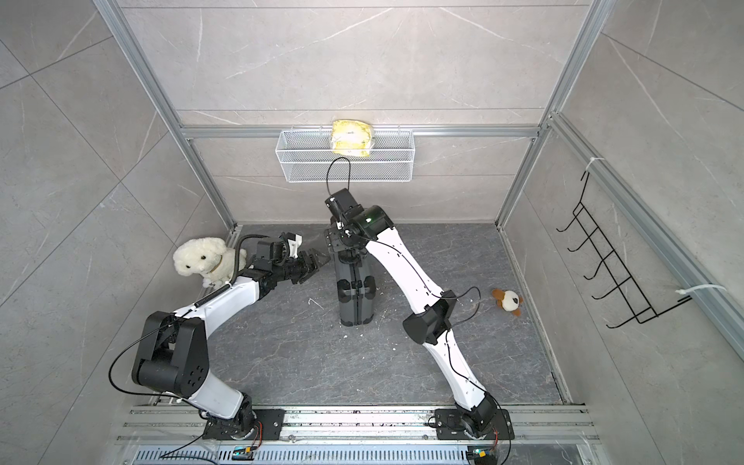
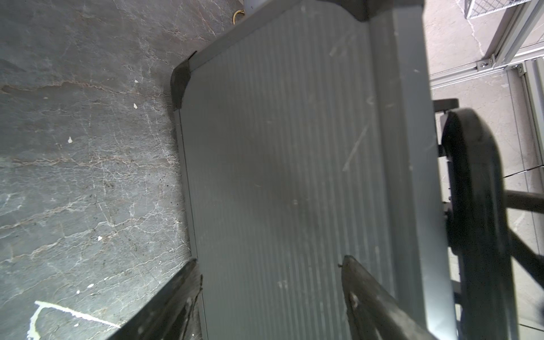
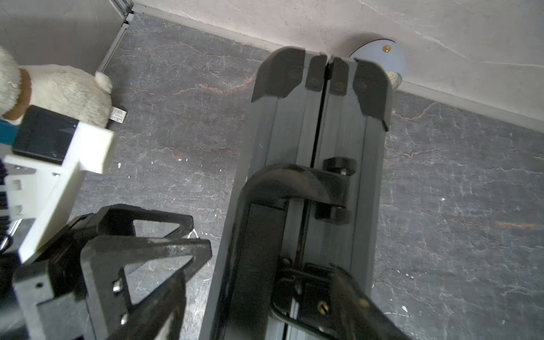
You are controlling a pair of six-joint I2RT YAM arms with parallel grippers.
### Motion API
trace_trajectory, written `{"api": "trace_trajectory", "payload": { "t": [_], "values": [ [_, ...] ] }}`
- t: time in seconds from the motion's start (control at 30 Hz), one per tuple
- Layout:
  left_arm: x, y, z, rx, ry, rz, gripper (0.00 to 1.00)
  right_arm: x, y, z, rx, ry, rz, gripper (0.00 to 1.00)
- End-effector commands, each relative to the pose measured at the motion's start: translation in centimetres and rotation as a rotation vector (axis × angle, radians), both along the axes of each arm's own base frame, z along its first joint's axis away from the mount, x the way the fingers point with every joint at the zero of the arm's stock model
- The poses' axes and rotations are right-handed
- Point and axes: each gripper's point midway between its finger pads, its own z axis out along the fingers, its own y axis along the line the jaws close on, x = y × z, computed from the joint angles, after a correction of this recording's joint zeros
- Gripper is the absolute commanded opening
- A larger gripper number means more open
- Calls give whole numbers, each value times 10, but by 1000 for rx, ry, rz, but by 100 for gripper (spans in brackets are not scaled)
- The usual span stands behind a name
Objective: Open the poker set cases
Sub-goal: Open the fastener on the poker set case, then place the poker set case at the center of the board.
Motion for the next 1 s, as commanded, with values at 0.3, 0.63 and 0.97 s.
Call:
{"api": "trace_trajectory", "payload": {
  "t": [0.3, 0.63, 0.97],
  "values": [
    [25, -11, 7, -22, -34, -25, 76, 8, -106, 15, 350, 98, -173, 97],
    [38, -22, 20, -46, -61, -21, 76, -16, -70, -75, 597, 278, -86, 100],
    [45, -40, 33, -30, -75, -55, 76, -21, -90, -144, 487, 352, -185, 73]
  ]
}}
